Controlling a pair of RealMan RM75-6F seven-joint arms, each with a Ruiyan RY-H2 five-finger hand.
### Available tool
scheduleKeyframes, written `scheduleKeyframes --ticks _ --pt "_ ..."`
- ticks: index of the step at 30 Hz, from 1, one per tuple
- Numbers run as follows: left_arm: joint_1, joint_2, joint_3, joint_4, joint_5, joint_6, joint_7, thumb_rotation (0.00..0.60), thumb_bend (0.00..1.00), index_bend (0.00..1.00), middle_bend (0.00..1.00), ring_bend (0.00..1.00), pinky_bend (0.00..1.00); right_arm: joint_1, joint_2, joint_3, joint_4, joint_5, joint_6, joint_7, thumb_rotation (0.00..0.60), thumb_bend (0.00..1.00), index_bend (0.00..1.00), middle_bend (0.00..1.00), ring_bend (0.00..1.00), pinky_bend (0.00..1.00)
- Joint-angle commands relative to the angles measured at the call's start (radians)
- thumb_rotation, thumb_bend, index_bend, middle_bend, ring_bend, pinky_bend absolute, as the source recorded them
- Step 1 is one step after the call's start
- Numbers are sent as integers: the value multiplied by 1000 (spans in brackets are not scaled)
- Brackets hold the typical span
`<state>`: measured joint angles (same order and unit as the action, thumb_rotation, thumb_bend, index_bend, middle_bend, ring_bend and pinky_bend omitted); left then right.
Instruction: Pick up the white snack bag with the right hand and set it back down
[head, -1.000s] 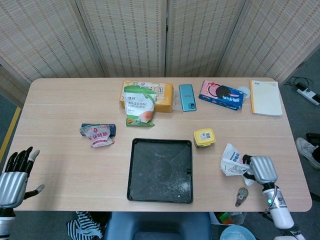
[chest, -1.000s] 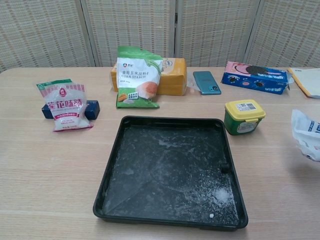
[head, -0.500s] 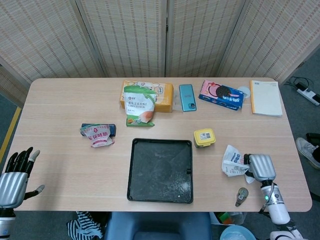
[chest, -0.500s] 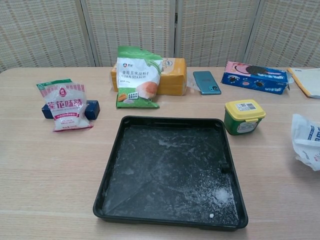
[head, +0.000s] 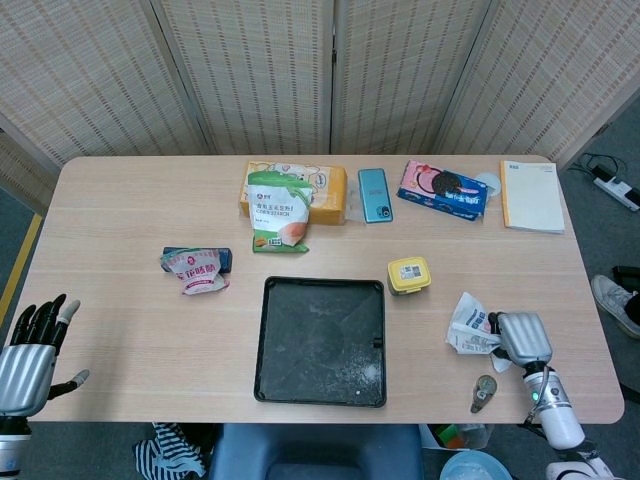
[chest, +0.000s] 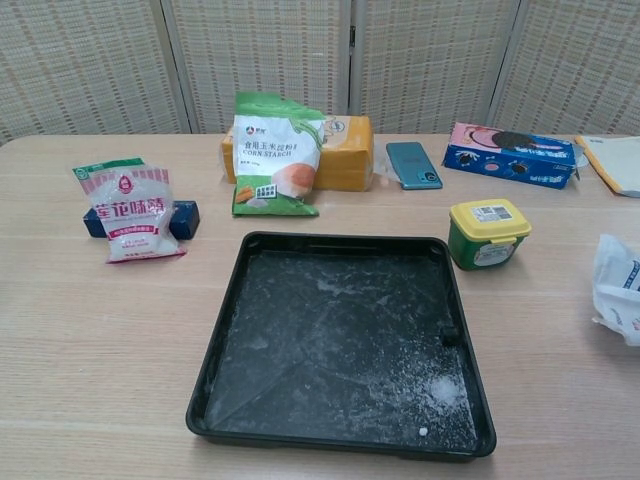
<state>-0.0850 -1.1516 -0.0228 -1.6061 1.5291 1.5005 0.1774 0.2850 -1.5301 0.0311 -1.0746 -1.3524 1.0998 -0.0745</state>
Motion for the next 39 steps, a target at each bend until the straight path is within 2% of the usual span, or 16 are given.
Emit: scheduleKeyframes --ticks 1,7,13,19,22,25,27,30,32,35,39 --pt "0 0 0 0 0 1 -1 600 146 0 0 71 34 -1 10 0 -12 -2 4 2 600 366 489 501 845 1000" --pt "0 1 0 1 2 2 -5 600 146 0 0 71 34 -13 74 -9 -85 -31 39 -2 600 366 385 398 816 1000" --pt "0 0 -1 0 1 2 -3 600 146 0 0 72 34 -40 183 -22 -214 -73 114 -32 600 365 354 342 802 1000" --pt "0 -2 0 -1 3 4 1 600 146 0 0 72 33 -70 297 -39 -355 -115 185 -89 600 365 263 241 747 1000" --pt "1 -3 0 -1 5 6 2 600 146 0 0 72 33 -95 328 -29 -408 -155 278 -112 600 366 218 194 711 1000" --pt "1 -3 0 0 5 7 2 600 145 0 0 72 33 -128 317 -12 -411 -207 401 -137 600 366 181 166 662 981" --pt "2 -3 1 0 6 7 2 600 146 0 0 73 34 -146 299 -2 -403 -226 460 -163 600 366 123 115 552 844" --pt "3 0 2 0 7 9 -3 600 146 0 0 78 34 -166 275 7 -392 -229 502 -167 600 366 40 19 319 500" --pt "4 3 1 -1 6 12 -10 600 146 0 0 78 34 -177 263 7 -384 -230 518 -128 600 365 20 1 234 386" --pt "6 6 4 -1 13 15 -19 600 146 0 0 79 34 -202 243 0 -338 -236 548 -51 600 366 9 0 169 298" --pt "7 9 12 -1 25 15 -21 600 145 0 0 79 33 -235 209 -11 -270 -228 571 -9 600 366 0 0 93 189"
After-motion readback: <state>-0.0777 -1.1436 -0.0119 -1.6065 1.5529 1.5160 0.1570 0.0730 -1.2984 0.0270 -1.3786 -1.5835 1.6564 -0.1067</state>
